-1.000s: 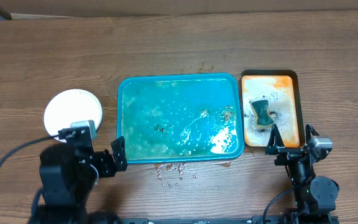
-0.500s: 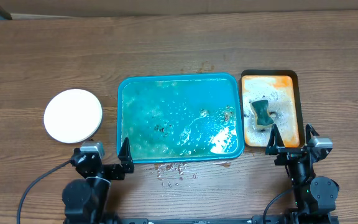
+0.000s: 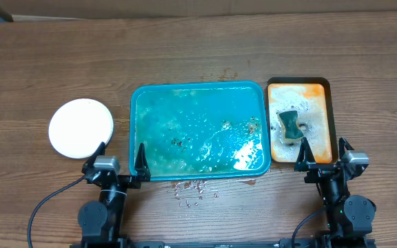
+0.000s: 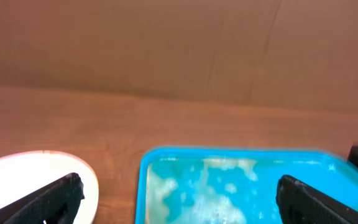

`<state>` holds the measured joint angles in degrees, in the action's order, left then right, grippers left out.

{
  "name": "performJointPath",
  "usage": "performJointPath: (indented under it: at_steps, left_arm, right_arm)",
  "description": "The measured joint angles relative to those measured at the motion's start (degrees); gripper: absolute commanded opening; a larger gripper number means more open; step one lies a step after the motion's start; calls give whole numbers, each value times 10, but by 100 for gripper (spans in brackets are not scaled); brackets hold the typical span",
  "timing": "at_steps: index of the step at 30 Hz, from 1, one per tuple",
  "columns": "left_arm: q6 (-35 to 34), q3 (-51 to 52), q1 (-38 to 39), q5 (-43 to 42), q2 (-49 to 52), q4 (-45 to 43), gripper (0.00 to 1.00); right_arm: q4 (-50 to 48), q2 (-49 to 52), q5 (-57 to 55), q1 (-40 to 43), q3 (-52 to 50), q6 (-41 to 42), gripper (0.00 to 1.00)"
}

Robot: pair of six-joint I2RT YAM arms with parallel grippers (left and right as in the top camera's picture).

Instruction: Clean dirty plates on tray and stack at the side

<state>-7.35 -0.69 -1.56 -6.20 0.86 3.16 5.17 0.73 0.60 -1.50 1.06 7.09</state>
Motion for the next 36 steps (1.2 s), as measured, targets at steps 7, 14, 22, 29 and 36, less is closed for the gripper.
performJointPath:
  at_steps: [7,14,22,29,36]
  left_arm:
    - [3,2,0,2,0,7,100]
    - [3,2,0,2,0,7,100]
    - [3,2,0,2,0,7,100]
    - [3,2,0,2,0,7,100]
    - [3,2,0,2,0,7,100]
  right_arm:
    - [0,0,0,0,0,0,100]
    - [0,0,0,0,0,0,100]
    - [0,0,0,0,0,0,100]
    - [0,0,0,0,0,0,100]
    - [0,0,0,0,0,0,100]
